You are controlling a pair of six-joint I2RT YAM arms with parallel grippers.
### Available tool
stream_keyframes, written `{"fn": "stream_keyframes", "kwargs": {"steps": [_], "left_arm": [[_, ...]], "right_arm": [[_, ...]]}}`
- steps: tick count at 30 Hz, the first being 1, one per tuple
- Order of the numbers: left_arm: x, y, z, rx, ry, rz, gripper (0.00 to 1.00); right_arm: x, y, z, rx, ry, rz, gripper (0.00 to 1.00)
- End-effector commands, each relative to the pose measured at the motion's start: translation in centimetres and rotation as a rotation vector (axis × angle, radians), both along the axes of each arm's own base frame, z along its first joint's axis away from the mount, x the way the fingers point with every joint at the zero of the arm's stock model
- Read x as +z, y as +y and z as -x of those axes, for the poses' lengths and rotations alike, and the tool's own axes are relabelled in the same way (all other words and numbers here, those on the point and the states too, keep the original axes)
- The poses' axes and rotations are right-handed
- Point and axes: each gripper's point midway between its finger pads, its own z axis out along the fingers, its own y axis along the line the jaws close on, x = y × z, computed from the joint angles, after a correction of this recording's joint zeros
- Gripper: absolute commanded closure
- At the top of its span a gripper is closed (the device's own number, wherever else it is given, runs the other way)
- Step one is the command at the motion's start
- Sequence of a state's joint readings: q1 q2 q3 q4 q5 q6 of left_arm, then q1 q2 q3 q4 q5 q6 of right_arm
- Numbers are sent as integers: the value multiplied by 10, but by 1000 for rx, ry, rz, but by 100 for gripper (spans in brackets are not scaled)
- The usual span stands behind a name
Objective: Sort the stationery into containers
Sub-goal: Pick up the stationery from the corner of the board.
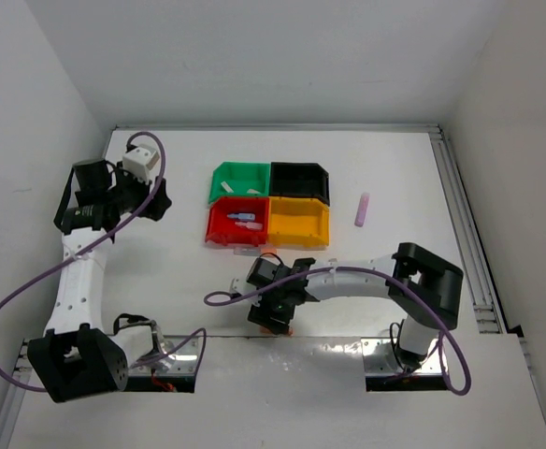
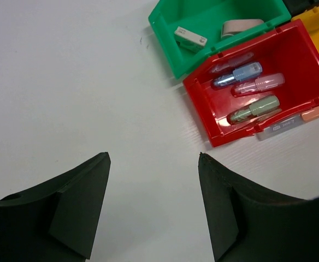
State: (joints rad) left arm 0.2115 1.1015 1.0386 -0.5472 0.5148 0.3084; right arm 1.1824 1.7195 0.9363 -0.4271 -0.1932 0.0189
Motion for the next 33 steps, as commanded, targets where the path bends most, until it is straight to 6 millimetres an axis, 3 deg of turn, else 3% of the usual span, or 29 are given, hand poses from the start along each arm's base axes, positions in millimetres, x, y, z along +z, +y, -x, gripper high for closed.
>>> {"fn": "stream_keyframes", "kwargs": {"steps": [1,5,11,16,19,21,24,26,27,28,30,31,32,33], "left_arm": [[6,4,6,8,-32,-27,28],[4,6,13,5,-29,-50,28],[2,11,18,-4,-39,-111,28],[-2,13,16,-1,-32,-113,28],[0,16,13,15,-38,-108,28],[-1,20,11,32,-33,-93,28],[3,24,5,41,-33,-52,28],[6,21,0,24,-30,9,28],[9,24,-3,28,-38,29,28],[9,23,-6,25,-37,49,28],[15,21,-12,19,-61,80,28],[15,21,-15,21,-62,88,28],[14,22,-17,25,-64,89,28],[16,24,-21,29,-78,86,28]], "right_arm": [[-8,7,-17,-64,-92,-2,43],[-15,12,-28,-93,-139,14,48],[-23,11,-14,-50,-152,23,51],[-30,5,-11,-36,-146,47,79],[-22,6,-17,-14,-170,31,94],[-6,6,-25,-22,-176,17,99],[45,19,-46,-31,-164,-90,100],[97,39,-72,-53,-197,-219,100],[112,42,-81,-57,-205,-240,100],[146,55,-101,-74,-244,-315,100],[183,68,-136,-79,-308,-378,100],[191,72,-147,-84,-321,-391,100],[182,77,-162,-85,-320,-373,100],[200,87,-179,-94,-351,-413,100]]}}
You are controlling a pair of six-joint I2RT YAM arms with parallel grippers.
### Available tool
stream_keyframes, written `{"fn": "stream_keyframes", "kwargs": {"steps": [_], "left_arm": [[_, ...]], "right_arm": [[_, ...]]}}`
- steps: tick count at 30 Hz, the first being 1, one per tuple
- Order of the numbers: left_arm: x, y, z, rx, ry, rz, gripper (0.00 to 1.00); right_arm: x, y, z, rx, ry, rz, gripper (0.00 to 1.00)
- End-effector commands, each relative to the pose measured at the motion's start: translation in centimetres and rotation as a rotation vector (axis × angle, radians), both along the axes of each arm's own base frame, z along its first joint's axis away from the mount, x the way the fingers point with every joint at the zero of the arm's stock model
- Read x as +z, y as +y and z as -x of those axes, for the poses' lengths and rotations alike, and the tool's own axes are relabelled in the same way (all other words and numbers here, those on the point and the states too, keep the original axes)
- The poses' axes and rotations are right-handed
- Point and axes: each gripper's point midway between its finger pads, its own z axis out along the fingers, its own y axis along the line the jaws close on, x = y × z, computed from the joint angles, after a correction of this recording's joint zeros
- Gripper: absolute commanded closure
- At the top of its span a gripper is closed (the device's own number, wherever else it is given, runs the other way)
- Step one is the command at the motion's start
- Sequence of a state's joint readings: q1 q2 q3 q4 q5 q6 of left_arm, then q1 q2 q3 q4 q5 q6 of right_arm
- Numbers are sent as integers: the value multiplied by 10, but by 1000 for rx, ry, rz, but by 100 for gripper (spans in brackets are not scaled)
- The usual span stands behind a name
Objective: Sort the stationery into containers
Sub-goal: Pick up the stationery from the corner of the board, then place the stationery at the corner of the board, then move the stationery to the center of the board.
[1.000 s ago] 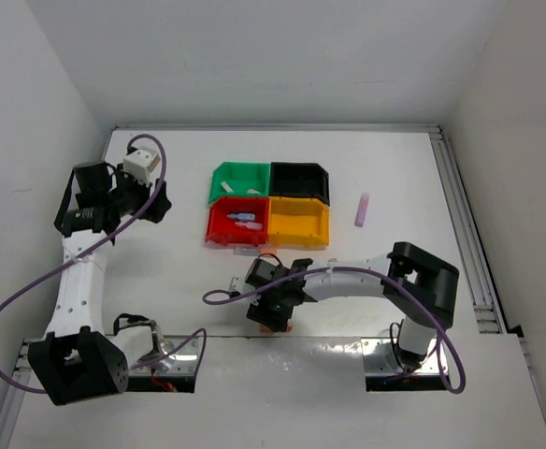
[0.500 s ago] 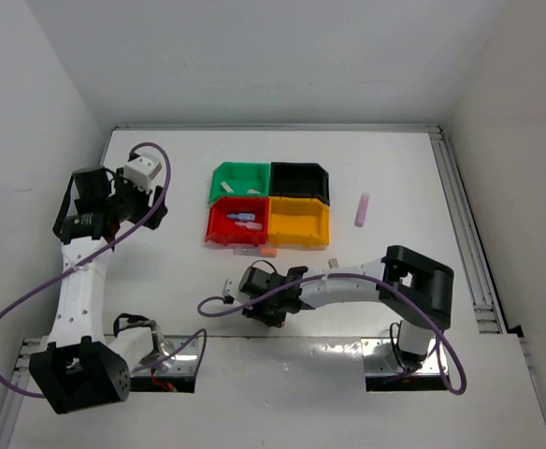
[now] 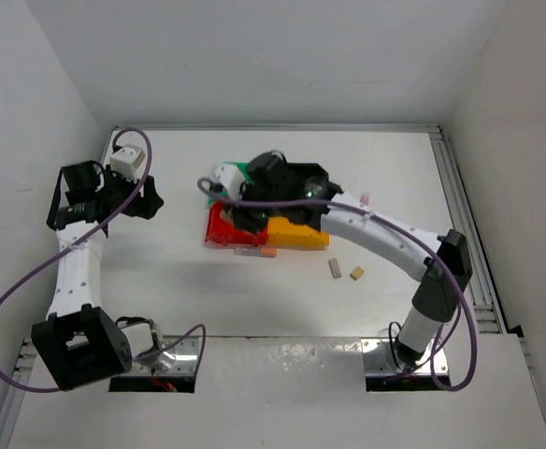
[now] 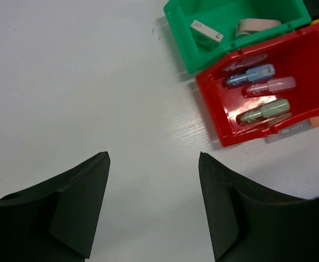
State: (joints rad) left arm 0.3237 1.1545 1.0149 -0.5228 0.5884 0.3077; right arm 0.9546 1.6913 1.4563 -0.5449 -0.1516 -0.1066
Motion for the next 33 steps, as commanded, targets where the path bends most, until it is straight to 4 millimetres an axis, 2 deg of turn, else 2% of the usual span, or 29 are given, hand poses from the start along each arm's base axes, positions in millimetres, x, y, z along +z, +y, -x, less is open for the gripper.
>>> {"fn": "stream_keyframes", "kwargs": {"steps": [1,2,3,7,8,10,13,14,15,16,17,18,19,21,24,25,27,28,29,30,31,33], "left_arm": [[31,-1,-21,-18,-110,27,27],[33,1,-24,-19,-111,23,28],[27,2,-27,-18,-93,29,28],[27,4,-37,-25,-89,28,27],[26,5,-38,-26,-88,27,27],[24,5,-42,-38,-83,28,27],[20,4,-44,-49,-78,23,28],[19,4,-45,-52,-78,24,27],[17,4,-45,-57,-76,23,27],[16,2,-45,-69,-74,25,27],[15,0,-45,-79,-73,26,27],[15,-2,-46,-98,-79,15,26],[15,-6,-45,-121,-83,17,26],[14,-13,-43,-178,-94,-1,22],[12,-22,-35,-245,-113,-18,21],[7,-27,-28,-262,-113,-18,21],[4,-37,-18,-351,-145,-47,21],[1,-43,-4,-384,-132,-48,23],[2,-46,2,-409,-147,-63,23],[0,-49,9,-428,-154,-70,24],[-4,-55,24,-440,-149,-60,25],[-9,-67,45,-492,-168,-46,25]], "right_arm": [[28,13,-49,11,-57,-55,100],[27,23,-66,11,-56,-63,100],[26,20,-85,-14,-54,-67,100],[10,28,-127,-23,-37,-65,100],[12,29,-135,-21,-46,-78,100],[-10,30,-141,-6,-12,-56,100],[-21,27,-140,12,-7,-41,100],[-35,24,-134,17,14,-20,100],[-43,21,-132,21,21,-7,97],[-49,20,-132,26,20,8,89],[-58,17,-129,26,33,28,79],[-61,16,-128,26,39,41,61],[-63,15,-125,26,53,48,55],[-55,15,-128,-3,54,30,44],[-28,16,-127,-43,47,-20,42],[-9,16,-127,-57,33,-54,42],[12,15,-123,-92,45,-88,43],[30,11,-129,-127,29,-112,44],[57,4,-127,-155,13,-154,47],[69,-4,-126,-220,49,-180,49],[95,-26,-126,-300,52,-231,54],[108,-53,-123,-458,107,-301,57]]}}
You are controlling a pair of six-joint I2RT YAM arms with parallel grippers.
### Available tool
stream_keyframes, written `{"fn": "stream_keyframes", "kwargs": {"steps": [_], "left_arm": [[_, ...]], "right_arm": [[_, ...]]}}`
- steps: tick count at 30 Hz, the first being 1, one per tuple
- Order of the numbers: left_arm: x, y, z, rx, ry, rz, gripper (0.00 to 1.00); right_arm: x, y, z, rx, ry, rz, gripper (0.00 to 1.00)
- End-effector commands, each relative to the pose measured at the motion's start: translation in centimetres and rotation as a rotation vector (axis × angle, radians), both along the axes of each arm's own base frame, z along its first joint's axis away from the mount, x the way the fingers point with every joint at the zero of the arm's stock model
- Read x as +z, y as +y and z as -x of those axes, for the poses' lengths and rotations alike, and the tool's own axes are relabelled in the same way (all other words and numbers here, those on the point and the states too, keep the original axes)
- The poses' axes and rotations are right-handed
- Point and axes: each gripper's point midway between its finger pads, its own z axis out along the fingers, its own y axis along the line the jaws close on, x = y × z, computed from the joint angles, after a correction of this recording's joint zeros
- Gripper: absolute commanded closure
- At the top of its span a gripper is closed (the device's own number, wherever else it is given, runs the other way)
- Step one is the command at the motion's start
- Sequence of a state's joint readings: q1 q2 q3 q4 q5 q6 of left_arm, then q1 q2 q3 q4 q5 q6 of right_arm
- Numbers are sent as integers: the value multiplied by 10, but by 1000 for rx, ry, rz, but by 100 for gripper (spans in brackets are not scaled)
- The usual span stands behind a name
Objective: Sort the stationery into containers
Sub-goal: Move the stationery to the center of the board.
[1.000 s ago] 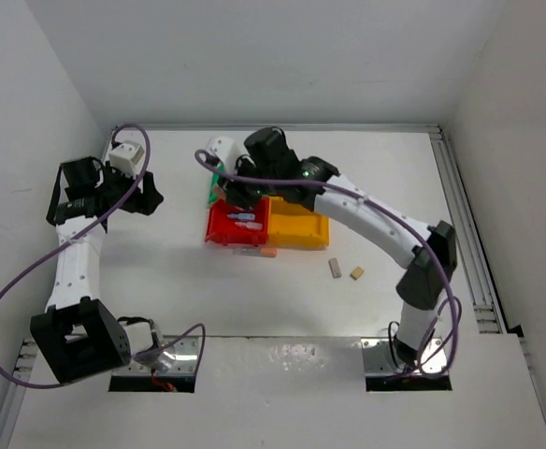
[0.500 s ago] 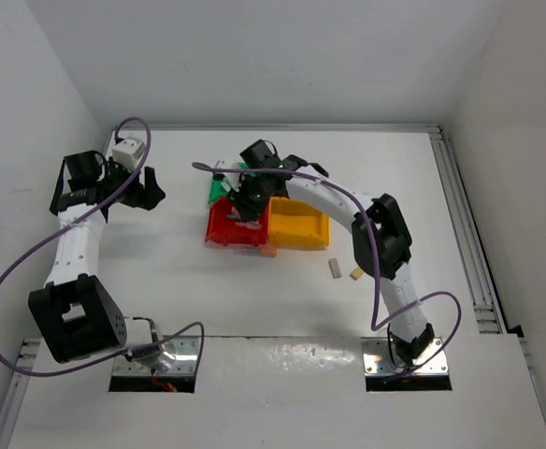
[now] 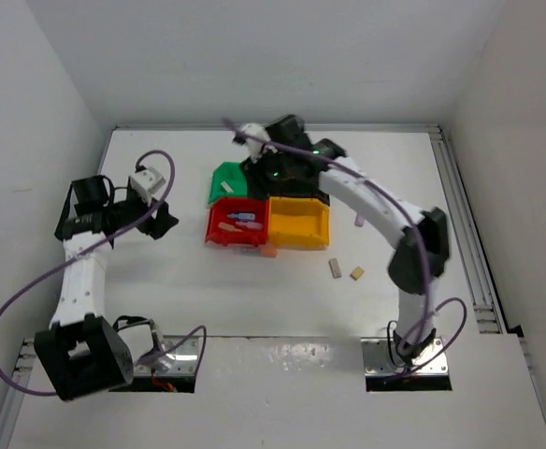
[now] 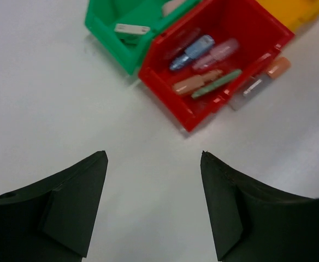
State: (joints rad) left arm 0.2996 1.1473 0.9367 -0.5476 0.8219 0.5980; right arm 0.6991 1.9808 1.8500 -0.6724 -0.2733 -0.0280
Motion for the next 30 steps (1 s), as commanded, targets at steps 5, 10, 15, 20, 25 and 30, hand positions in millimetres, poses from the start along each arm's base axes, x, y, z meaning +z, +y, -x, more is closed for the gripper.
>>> {"fn": "stream_keyframes", "kwargs": {"steps": [5,10,15,20,25,30], "left_arm": [[6,-56,68,-78,-27,258,26],[31,-75,84,-87,-185,351,19],[20,-78,78,-84,-100,358,16],[11,-73,69,-23,-50,372,18],[27,-53,53,75,-131,344,18],[35,-44,49,119,-170,322,18]], "right_arm": [[79,-112,60,-464,49,-362,59],[22,-127,113,-417,70,-477,39],[-21,-124,137,-380,146,-469,39],[-52,-127,143,-440,145,-405,44],[-66,-107,150,-363,-16,-345,46],[-80,-77,170,3,-288,-202,45]]}}
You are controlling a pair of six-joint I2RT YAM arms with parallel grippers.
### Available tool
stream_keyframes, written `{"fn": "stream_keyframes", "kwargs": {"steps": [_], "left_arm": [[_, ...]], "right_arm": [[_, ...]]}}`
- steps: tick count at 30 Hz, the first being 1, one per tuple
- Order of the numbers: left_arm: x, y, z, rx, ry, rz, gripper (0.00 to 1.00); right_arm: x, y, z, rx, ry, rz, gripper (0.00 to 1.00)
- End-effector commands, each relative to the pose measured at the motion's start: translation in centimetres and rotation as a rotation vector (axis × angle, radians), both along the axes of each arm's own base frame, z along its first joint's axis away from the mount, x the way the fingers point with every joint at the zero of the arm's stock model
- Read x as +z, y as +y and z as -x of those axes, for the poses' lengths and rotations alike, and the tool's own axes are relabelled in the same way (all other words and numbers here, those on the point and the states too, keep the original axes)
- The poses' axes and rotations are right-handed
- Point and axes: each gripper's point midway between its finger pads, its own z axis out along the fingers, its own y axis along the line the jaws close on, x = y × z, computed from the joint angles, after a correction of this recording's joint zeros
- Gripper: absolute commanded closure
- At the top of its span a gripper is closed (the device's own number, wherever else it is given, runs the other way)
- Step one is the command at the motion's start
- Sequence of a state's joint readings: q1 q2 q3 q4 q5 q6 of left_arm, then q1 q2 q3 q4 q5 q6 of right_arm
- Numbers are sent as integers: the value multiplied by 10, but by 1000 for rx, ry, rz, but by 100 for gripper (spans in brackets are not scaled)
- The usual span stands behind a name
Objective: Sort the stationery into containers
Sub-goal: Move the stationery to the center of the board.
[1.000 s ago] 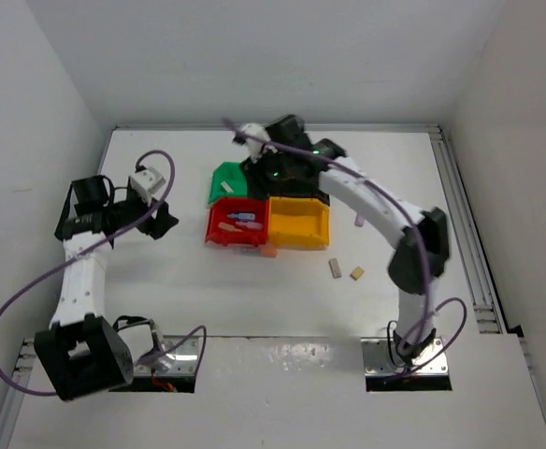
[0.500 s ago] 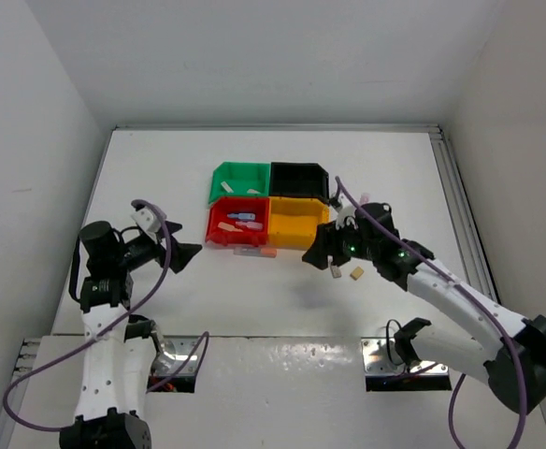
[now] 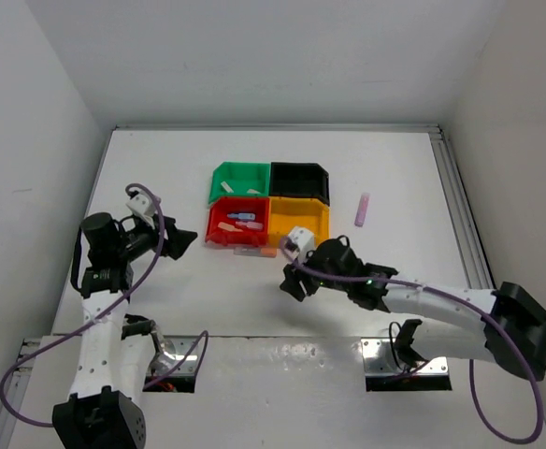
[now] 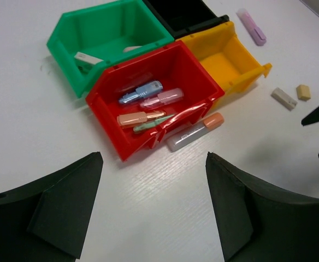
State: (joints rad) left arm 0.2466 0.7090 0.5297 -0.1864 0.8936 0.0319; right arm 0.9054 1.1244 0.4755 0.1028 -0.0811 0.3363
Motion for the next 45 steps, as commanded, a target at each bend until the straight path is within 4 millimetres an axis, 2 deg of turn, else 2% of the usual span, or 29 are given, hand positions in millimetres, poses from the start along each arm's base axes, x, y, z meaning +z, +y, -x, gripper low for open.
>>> {"fn": "stream_keyframes", "kwargs": {"steps": [1,4,6,7,8,13,16,17,18,23,26,28,31,39,45], "left_arm": [[32,10,-8,55,-110,-29,18],[33,11,-7,58,-119,-31,18],[32,10,-7,55,-118,-32,18],[33,10,-6,55,-123,-33,18],[33,10,-7,54,-125,-35,18],[35,13,-9,62,-149,-54,18],[35,14,-13,60,-153,-61,18],[34,15,-14,61,-150,-60,18],[33,16,-17,63,-145,-58,18],[31,18,-26,65,-138,-44,18],[27,19,-30,66,-124,-38,18],[32,20,-34,70,-153,-44,18],[26,22,-38,72,-140,-49,18],[21,24,-42,67,-128,-50,18],[17,25,-44,67,-116,-52,18]], "right_arm": [[9,21,-15,169,-332,72,44],[10,36,-18,299,-477,101,38],[4,44,-21,360,-493,119,36],[8,50,-22,385,-495,102,34],[0,52,-21,413,-480,113,33],[-10,63,-27,492,-488,121,26],[-17,67,-31,518,-487,124,15],[-21,67,-34,522,-488,129,5],[-20,68,-39,517,-488,129,2],[-27,68,-54,518,-439,117,1],[-33,68,-59,535,-409,112,1],[-35,69,-62,539,-405,112,1],[-39,71,-67,535,-393,113,1],[-52,75,-79,497,-377,134,1],[-55,74,-89,465,-387,150,1]]}}
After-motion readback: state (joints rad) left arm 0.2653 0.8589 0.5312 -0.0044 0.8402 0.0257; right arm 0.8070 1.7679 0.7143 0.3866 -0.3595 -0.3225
